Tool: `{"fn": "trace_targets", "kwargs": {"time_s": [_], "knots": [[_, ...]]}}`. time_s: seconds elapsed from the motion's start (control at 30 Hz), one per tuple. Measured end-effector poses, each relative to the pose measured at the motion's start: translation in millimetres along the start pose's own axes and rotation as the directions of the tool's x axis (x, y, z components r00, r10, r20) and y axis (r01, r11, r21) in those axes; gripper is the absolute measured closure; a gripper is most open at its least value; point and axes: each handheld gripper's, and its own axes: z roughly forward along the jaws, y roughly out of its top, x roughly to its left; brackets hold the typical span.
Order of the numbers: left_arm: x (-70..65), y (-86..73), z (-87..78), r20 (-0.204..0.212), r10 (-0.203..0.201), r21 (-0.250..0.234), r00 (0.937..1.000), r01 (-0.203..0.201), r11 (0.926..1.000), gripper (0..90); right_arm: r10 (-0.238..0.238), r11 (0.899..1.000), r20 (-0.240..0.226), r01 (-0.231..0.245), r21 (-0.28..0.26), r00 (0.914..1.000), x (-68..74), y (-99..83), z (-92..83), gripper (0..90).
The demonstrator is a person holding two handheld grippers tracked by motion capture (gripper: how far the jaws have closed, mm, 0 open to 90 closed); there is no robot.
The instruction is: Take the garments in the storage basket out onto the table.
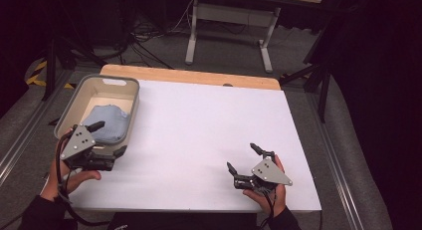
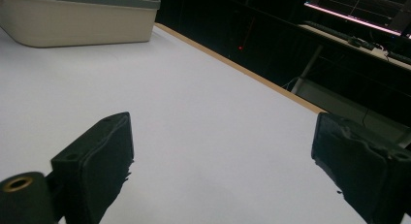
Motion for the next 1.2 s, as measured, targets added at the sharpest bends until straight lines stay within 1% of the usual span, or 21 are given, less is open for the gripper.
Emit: {"fn": "trace_targets", "kwargs": {"time_s": [0.1, 0.17, 0.23, 0.27, 0.33, 0.37, 0.47, 0.5, 0.6, 0.63, 0.67, 0.7, 0.73, 0.8, 0.83, 0.93, 1.0, 1.03, 1.1, 1.17, 1.2], "knots": [[15.7, 10.0, -0.9, -0.014, -0.006, 0.038, 0.9999, 0.006, 0.9992, 3.5, -0.002, 1.000, -0.002, 0.002, 0.009, 1.0000, -0.1, -0.9, 0.9, 8.1], [28.2, 18.1, 0.9, -0.009, -0.019, 0.060, 0.9998, 0.019, 0.9980, 3.4, 0.004, 1.000, -0.004, -0.003, 0.016, 1.0000, -0.6, -1.9, 1.5, 8.0], [41.6, 25.6, 6.9, -0.013, -0.007, 0.119, 0.9999, 0.008, 0.9928, 3.2, 0.007, 1.000, -0.008, -0.006, 0.025, 0.9999, -1.6, -2.7, 2.1, 7.8], [50.8, 28.9, 12.6, -0.014, -0.013, 0.164, 0.9998, 0.015, 0.9864, 3.2, 0.008, 1.000, -0.009, -0.007, 0.027, 0.9999, -1.9, -2.9, 2.4, 7.8], [62.2, 30.6, 19.9, -0.006, -0.035, 0.205, 0.9994, 0.035, 0.9782, 3.1, 0.009, 0.999, -0.013, -0.009, 0.031, 0.9999, -2.5, -3.1, 3.0, 7.7], [71.1, 30.7, 26.0, 0.007, -0.059, 0.240, 0.9982, 0.056, 0.9691, 3.1, 0.010, 0.999, -0.013, -0.009, 0.034, 0.9999, -2.6, -3.1, 3.2, 7.6], [87.3, 27.6, 41.3, 0.015, -0.093, 0.326, 0.9955, 0.083, 0.9417, 3.4, 0.011, 0.999, -0.019, -0.010, 0.040, 0.9998, -2.5, -3.9, 4.3, 7.6], [90.8, 26.2, 45.7, 0.010, -0.097, 0.350, 0.9952, 0.088, 0.9327, 3.4, 0.011, 0.999, -0.021, -0.010, 0.044, 0.9997, -2.3, -4.3, 5.0, 7.6], [98.9, 20.9, 57.6, 0.030, -0.108, 0.404, 0.9937, 0.086, 0.9106, 3.4, 0.011, 0.998, -0.025, -0.010, 0.057, 0.9996, -1.8, -5.3, 6.8, 7.6], [101.6, 20.7, 62.1, 0.055, -0.143, 0.434, 0.9882, 0.105, 0.8945, 3.7, 0.011, 0.998, -0.028, -0.009, 0.059, 0.9995, -1.8, -5.6, 7.3, 7.6], [102.6, 21.7, 63.6, 0.070, -0.133, 0.438, 0.9887, 0.089, 0.8947, 4.9, 0.013, 0.998, -0.035, -0.011, 0.064, 0.9993, -1.6, -6.1, 8.1, 7.6], [102.6, 21.9, 65.7, 0.058, -0.113, 0.451, 0.9918, 0.075, 0.8894, 3.7, 0.012, 0.998, -0.036, -0.009, 0.065, 0.9993, -1.4, -6.2, 8.5, 7.6], [103.0, 20.9, 70.8, 0.047, -0.094, 0.490, 0.9945, 0.059, 0.8696, 3.1, 0.012, 0.998, -0.038, -0.010, 0.067, 0.9992, -1.1, -6.3, 8.6, 7.6], [104.7, 19.9, 80.6, 0.090, -0.116, 0.560, 0.9892, 0.047, 0.8269, 2.2, 0.016, 0.998, -0.044, -0.013, 0.069, 0.9989, -0.8, -6.4, 9.5, 7.6], [104.6, 20.4, 84.1, 0.099, -0.109, 0.577, 0.9891, 0.032, 0.8164, 1.4, 0.016, 0.997, -0.048, -0.012, 0.071, 0.9987, -0.5, -6.5, 10.0, 7.6], [104.5, 18.3, 98.6, 0.132, -0.098, 0.636, 0.9863, -0.008, 0.7718, 0.2, 0.013, 0.997, -0.051, -0.009, 0.078, 0.9986, 0.2, -7.0, 10.7, 7.6], [103.6, 15.8, 108.6, 0.147, -0.094, 0.664, 0.9846, -0.028, 0.7472, 0.4, 0.016, 0.997, -0.057, -0.012, 0.081, 0.9982, 0.2, -7.7, 11.4, 7.6], [102.4, 13.7, 113.8, 0.151, -0.103, 0.678, 0.9831, -0.027, 0.7346, 0.2, 0.016, 0.996, -0.057, -0.011, 0.084, 0.9983, 0.2, -8.0, 11.9, 7.6], [101.0, 9.3, 122.6, 0.155, -0.109, 0.697, 0.9819, -0.030, 0.7165, 0.0, 0.013, 0.996, -0.059, -0.008, 0.088, 0.9982, 0.4, -8.5, 12.5, 7.6], [101.2, 6.0, 129.4, 0.147, -0.122, 0.728, 0.9815, -0.024, 0.6848, 0.4, 0.014, 0.996, -0.062, -0.009, 0.093, 0.9980, 0.6, -9.0, 13.1, 7.7], [101.1, 5.3, 130.4, 0.145, -0.126, 0.732, 0.9814, -0.021, 0.6805, 0.7, 0.012, 0.995, -0.062, -0.006, 0.097, 0.9980, 0.8, -9.5, 13.7, 7.7]]}}
